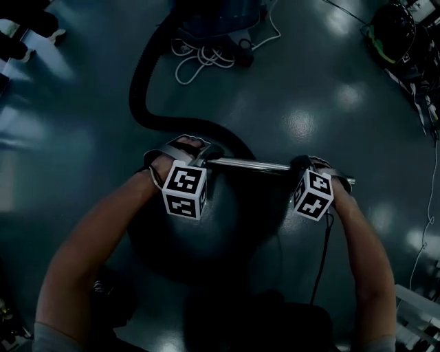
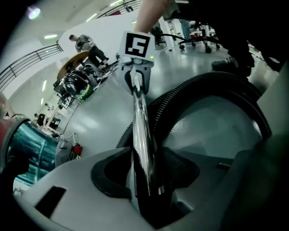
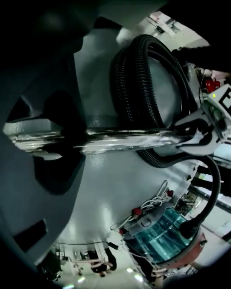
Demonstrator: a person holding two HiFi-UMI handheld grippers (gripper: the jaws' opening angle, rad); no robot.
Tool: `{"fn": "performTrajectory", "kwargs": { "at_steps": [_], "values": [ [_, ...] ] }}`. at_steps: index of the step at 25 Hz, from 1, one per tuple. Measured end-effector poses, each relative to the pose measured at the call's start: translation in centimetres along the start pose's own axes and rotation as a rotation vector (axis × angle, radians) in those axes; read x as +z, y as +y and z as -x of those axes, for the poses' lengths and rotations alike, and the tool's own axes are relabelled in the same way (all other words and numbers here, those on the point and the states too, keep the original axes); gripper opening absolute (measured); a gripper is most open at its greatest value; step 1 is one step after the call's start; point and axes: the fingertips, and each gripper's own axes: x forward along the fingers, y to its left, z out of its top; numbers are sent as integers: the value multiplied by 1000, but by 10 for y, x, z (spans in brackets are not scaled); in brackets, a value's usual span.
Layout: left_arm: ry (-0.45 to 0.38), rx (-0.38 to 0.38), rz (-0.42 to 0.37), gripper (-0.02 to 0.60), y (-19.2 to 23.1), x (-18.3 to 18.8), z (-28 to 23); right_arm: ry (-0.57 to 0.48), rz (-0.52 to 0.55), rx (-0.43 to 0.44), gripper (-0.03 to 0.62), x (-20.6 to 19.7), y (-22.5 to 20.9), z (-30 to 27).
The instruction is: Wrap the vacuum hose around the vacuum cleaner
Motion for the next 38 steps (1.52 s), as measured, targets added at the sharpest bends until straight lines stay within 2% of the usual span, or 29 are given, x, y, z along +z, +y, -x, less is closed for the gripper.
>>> {"fn": "performTrajectory", "kwargs": {
  "at_steps": [4, 9, 12, 14, 18, 19, 21, 23, 26, 29, 30, 32, 34, 38],
  "values": [
    [5, 93, 162, 210, 27, -2, 3, -20, -13, -2, 172, -18, -7, 0],
    [25, 265, 341, 213, 54, -32, 57, 21, -144, 13, 172, -73, -29, -1],
    [63, 290, 437, 213, 38, -51, 79, 48, -235, -6, 172, -100, -52, -5],
    [78, 226, 413, 212, -1, -41, 81, 53, -292, -15, 173, -110, -66, -8],
    [52, -7, 212, 213, -97, 27, 65, 52, -374, -41, 176, -116, -91, -12],
    [40, -41, 185, 213, -110, 43, 59, 52, -380, -49, 179, -114, -98, -12],
    [24, -49, 168, 212, -117, 68, 44, 62, -393, -54, 185, -112, -110, -12],
    [10, -14, 210, 212, -105, 88, 34, 87, -414, -46, 189, -117, -115, -12],
    [-60, 21, 283, 212, -94, 115, 42, 86, -407, -47, 189, -112, -117, -13],
    [-94, -67, 368, 213, -114, 132, 50, 65, -373, -73, 188, -107, -117, -13],
    [-80, -109, 399, 215, -124, 132, 46, 67, -373, -73, 189, -109, -116, -14],
    [-25, -166, 445, 270, -138, 124, 34, 80, -392, -60, 189, -115, -113, -15],
    [18, -199, 472, 273, -143, 114, 23, 92, -408, -46, 189, -118, -109, -16],
    [41, -311, 538, 281, -151, 108, 7, 86, -383, -80, 189, -113, -117, -14]
  ]
}}
